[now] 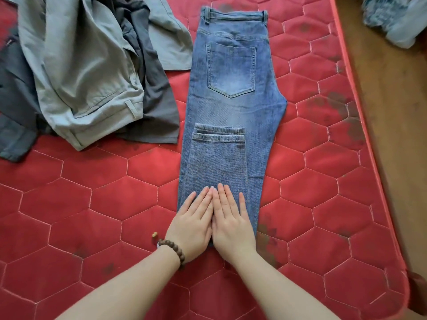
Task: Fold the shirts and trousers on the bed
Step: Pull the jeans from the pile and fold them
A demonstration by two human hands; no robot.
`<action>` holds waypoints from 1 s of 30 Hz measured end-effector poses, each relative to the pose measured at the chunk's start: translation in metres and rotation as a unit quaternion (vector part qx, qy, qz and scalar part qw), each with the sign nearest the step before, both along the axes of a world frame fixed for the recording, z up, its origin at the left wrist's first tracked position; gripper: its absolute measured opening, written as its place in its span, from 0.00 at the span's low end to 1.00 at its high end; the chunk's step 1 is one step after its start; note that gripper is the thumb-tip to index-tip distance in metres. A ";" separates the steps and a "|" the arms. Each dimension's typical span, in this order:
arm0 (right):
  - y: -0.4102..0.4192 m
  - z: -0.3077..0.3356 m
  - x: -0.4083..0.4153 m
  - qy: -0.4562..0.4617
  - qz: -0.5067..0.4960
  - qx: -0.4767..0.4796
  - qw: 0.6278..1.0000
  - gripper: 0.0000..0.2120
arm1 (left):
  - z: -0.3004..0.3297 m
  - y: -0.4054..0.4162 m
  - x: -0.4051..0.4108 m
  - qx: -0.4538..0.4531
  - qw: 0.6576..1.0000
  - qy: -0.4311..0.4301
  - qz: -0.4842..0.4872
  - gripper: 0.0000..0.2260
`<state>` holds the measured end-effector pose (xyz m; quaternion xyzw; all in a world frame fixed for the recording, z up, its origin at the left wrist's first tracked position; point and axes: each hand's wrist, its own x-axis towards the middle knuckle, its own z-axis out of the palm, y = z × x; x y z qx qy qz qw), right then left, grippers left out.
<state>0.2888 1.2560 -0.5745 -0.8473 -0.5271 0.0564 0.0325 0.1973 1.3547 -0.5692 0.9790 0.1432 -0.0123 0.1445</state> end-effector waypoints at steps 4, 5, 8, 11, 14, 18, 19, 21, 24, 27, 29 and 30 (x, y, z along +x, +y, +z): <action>-0.002 -0.007 0.001 0.007 -0.033 -0.001 0.999 0.28 | -0.005 0.001 -0.002 -0.004 1.000 -0.005 0.008 0.26; -0.002 -0.005 0.000 0.012 -0.032 0.002 0.999 0.28 | -0.002 0.002 -0.001 -0.026 0.999 -0.017 0.016 0.27; 0.015 0.010 0.016 0.015 -0.023 0.054 0.998 0.21 | 0.011 0.015 0.016 -0.085 0.990 -0.083 0.070 0.20; 0.051 0.023 0.059 -0.016 -0.018 0.125 0.992 0.16 | 0.018 0.047 0.057 -0.043 0.986 -0.129 0.100 0.15; 0.077 0.014 0.096 -0.030 -0.016 0.097 0.995 0.24 | 0.007 0.081 0.093 0.003 0.992 -0.093 0.087 0.23; 0.076 -0.011 0.109 0.003 -0.022 -0.003 1.000 0.29 | -0.015 0.101 0.102 0.049 0.998 0.006 0.036 0.31; 0.075 -0.014 0.110 0.007 -0.028 -0.009 1.000 0.29 | -0.018 0.101 0.101 0.053 0.998 0.012 0.037 0.32; 0.076 -0.013 0.110 0.004 -0.035 -0.019 0.999 0.30 | -0.019 0.100 0.103 0.059 0.997 0.010 0.041 0.32; 0.074 -0.010 0.106 -0.004 -0.057 -0.028 0.998 0.30 | -0.016 0.099 0.102 0.053 0.996 0.007 0.069 0.31; 0.073 -0.006 0.111 0.026 -0.060 -0.041 0.997 0.30 | -0.012 0.106 0.091 0.024 0.996 0.026 0.086 0.29; 0.070 0.000 0.125 0.039 -0.011 -0.071 0.997 0.29 | -0.010 0.121 0.084 0.027 0.998 0.038 0.034 0.27; 0.066 0.006 0.135 0.032 0.022 -0.083 0.996 0.29 | -0.009 0.132 0.080 0.045 0.998 0.035 0.000 0.26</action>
